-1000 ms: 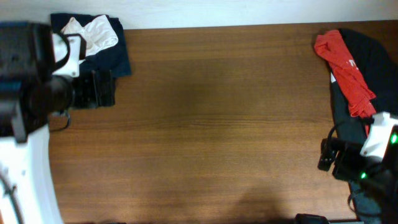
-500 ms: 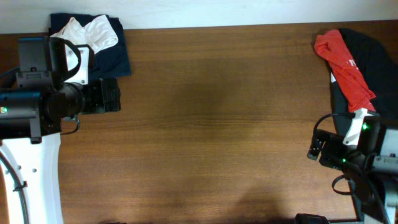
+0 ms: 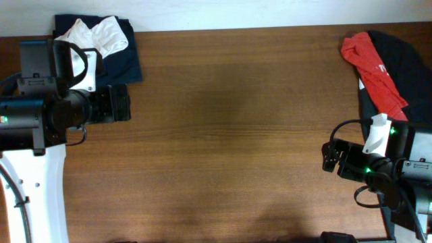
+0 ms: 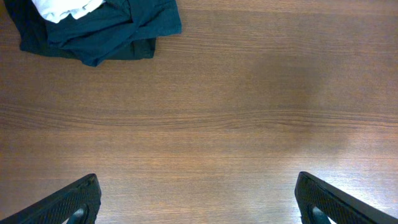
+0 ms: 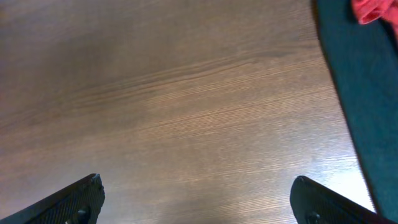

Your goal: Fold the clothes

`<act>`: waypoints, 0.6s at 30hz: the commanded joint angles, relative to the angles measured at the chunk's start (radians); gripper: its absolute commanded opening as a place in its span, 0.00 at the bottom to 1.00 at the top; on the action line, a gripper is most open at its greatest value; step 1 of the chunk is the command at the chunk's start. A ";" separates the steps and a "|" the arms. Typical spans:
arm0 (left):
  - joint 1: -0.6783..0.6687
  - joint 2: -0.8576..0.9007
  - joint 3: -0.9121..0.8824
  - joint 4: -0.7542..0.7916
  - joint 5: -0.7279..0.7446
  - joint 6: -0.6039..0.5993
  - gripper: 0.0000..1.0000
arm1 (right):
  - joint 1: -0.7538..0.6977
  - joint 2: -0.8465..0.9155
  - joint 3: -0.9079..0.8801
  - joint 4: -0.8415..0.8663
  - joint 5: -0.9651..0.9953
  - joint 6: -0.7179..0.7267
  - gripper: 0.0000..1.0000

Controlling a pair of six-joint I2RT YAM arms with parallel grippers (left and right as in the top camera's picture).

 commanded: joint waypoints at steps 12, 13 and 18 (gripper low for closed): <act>0.000 0.002 -0.002 0.005 -0.010 -0.013 0.99 | 0.037 -0.311 -0.164 0.274 -0.021 0.008 0.99; 0.000 0.002 -0.002 0.005 -0.010 -0.013 0.99 | 0.052 -0.371 -0.221 0.335 0.001 0.008 0.99; 0.000 0.002 -0.002 0.005 -0.010 -0.013 0.99 | 0.080 -0.590 -0.481 0.608 0.072 0.008 0.99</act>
